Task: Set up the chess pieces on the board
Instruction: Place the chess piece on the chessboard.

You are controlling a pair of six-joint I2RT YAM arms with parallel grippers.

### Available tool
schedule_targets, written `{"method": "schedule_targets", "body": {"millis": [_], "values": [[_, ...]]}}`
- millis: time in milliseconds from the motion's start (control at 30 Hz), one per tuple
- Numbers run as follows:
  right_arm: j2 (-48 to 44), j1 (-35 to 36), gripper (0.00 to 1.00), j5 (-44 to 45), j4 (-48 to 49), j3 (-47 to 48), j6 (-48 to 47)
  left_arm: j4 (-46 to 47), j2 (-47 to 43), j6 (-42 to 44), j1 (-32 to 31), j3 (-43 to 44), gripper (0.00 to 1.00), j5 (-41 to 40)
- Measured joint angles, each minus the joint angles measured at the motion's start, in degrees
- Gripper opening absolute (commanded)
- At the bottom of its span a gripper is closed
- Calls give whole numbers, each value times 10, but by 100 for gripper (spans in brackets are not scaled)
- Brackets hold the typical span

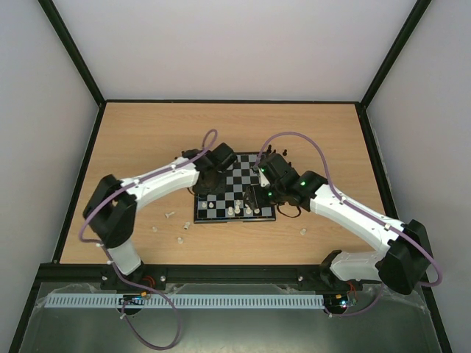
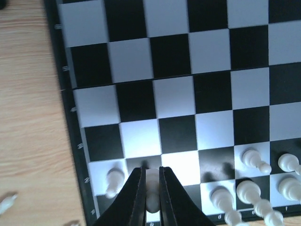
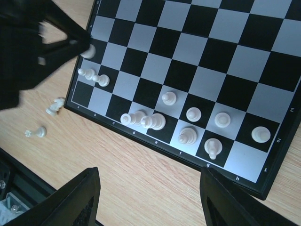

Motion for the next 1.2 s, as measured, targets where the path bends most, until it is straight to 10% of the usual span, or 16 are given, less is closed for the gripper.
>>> {"method": "schedule_targets", "body": {"millis": [1200], "values": [[-9, -2, 59, 30, -22, 3, 2, 24, 139, 46, -68, 60, 10, 47]]}}
